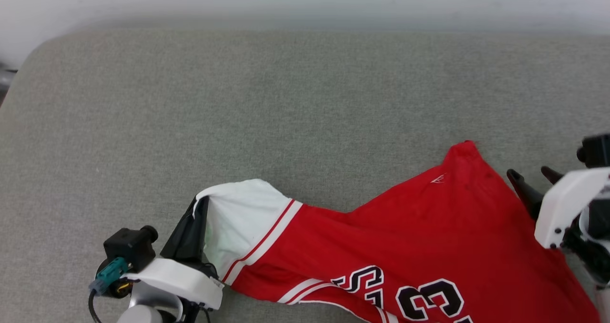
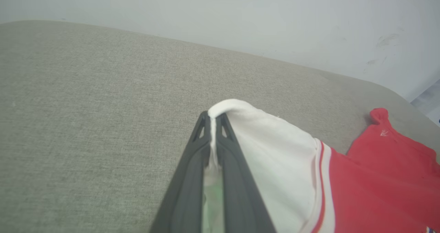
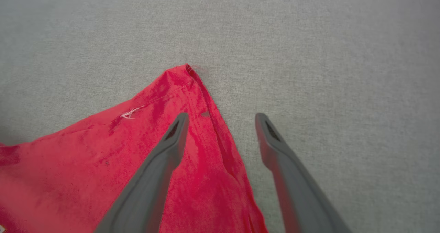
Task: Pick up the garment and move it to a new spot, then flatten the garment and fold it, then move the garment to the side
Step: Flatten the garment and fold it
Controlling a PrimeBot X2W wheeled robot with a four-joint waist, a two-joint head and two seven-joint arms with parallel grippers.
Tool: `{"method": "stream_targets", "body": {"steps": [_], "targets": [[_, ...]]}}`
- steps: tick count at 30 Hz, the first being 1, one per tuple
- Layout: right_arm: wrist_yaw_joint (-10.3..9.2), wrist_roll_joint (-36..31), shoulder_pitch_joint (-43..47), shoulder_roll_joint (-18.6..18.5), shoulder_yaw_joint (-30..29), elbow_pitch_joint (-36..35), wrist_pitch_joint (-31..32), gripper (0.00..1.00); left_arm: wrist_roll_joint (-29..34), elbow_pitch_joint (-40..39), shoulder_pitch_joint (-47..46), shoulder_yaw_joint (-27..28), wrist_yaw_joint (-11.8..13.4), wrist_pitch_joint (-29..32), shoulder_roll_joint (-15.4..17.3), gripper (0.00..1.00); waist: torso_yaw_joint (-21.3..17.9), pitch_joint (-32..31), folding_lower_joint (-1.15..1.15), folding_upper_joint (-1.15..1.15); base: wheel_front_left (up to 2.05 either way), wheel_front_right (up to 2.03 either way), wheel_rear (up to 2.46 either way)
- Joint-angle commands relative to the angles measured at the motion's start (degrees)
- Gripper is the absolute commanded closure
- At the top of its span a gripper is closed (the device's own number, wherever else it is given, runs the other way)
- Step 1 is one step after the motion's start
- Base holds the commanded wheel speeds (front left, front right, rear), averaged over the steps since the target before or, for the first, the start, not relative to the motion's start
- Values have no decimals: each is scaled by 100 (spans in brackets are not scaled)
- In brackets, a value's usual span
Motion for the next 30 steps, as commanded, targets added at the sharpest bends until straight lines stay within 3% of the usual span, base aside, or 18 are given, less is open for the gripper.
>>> {"method": "stream_targets", "body": {"steps": [1, 4, 6, 14, 18, 21, 30], "targets": [[-7, 31, -150, -80, 66, -52, 172, 0, 23, 1, -106, -8, -26, -41, -19, 100, 130, 171, -1, 0, 0, 0, 0], [-5, 105, -662, -409, 538, -259, 1114, 0, 34, -11, -346, -116, -85, -114, -43, 100, 278, 481, -1, 0, 0, 0, 0], [-5, 81, -874, -557, 756, -229, 1333, 0, 37, -32, -463, -156, -113, -151, -51, 100, 346, 636, -1, 0, 0, 0, 0], [-5, 275, -1320, -808, 1355, 572, 1283, 0, -5, -20, -754, -331, -188, -262, -80, 100, 583, 1006, -1, 0, 0, 0, 0], [4, 560, -1097, -773, 1812, 1111, 1691, 0, -40, 41, -775, -353, -213, -302, -66, 100, 603, 1044, -1, 0, 0, 0, 0], [7, 750, -1030, -753, 2055, 1320, 1924, 100, -55, 73, -781, -349, -210, -316, -41, 100, 570, 1054, -1, 0, 0, 0, 0], [-5, 952, -1557, -826, 1938, 1289, 1449, 100, -102, 195, -714, -268, -175, -352, 9, 100, 412, 757, -1, 0, 0, 0, 0]]}}
